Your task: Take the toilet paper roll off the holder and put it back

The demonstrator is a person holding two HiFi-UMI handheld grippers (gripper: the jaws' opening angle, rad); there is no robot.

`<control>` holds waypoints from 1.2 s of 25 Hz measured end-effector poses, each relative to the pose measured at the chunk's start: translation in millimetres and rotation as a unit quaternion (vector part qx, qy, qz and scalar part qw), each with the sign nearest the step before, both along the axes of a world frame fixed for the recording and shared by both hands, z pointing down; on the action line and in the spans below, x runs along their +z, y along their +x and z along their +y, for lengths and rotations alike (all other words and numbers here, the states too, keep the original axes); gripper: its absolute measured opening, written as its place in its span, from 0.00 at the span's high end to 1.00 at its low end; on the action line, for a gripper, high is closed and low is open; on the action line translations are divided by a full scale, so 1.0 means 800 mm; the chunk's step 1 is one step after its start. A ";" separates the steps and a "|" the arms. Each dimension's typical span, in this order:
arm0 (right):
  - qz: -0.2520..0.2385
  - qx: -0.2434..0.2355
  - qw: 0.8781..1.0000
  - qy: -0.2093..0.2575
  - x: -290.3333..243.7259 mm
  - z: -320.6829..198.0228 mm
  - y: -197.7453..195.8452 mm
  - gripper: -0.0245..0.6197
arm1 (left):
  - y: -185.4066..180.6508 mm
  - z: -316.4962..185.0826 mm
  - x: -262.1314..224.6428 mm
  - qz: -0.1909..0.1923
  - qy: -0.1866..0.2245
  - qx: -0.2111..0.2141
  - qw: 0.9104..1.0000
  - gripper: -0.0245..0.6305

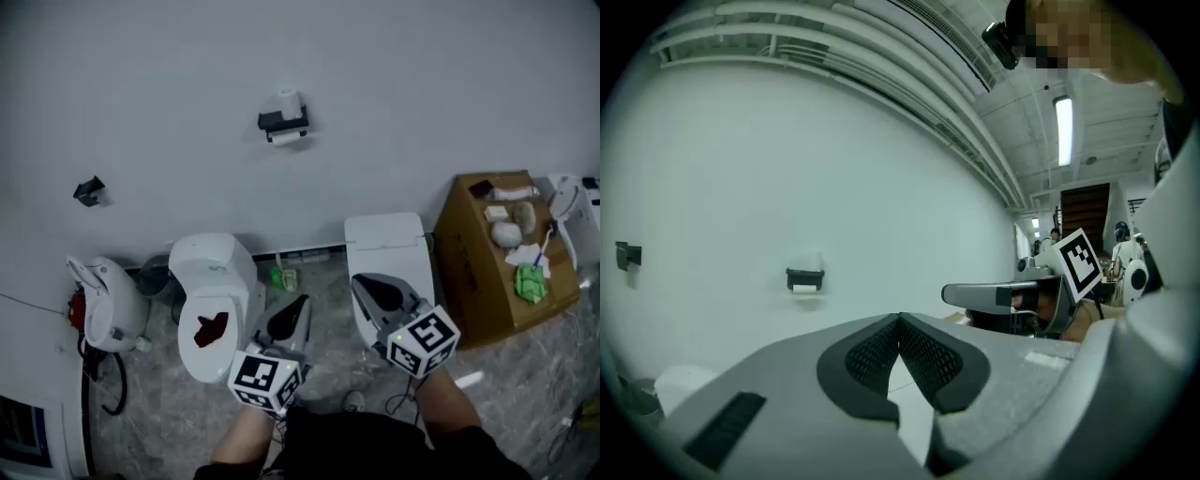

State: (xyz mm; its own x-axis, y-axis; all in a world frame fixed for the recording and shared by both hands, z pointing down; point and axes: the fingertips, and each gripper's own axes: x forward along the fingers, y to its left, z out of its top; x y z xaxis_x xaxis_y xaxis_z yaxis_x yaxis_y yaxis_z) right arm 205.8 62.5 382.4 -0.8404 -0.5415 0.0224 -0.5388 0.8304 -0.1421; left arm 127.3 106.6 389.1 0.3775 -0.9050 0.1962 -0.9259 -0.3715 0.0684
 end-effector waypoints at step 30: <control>-0.017 0.023 1.000 -0.007 -0.001 -0.043 -0.135 0.85 | -0.152 -0.040 0.001 0.015 0.027 0.005 1.000 0.89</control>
State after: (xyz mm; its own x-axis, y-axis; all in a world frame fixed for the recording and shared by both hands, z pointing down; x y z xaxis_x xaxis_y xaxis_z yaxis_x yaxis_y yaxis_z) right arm 97.6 28.5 381.3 -0.8149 -0.5796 0.0028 -0.5714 0.8024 -0.1721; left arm 5.4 74.6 390.1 0.3922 -0.9098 0.1362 -0.9197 -0.3851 0.0761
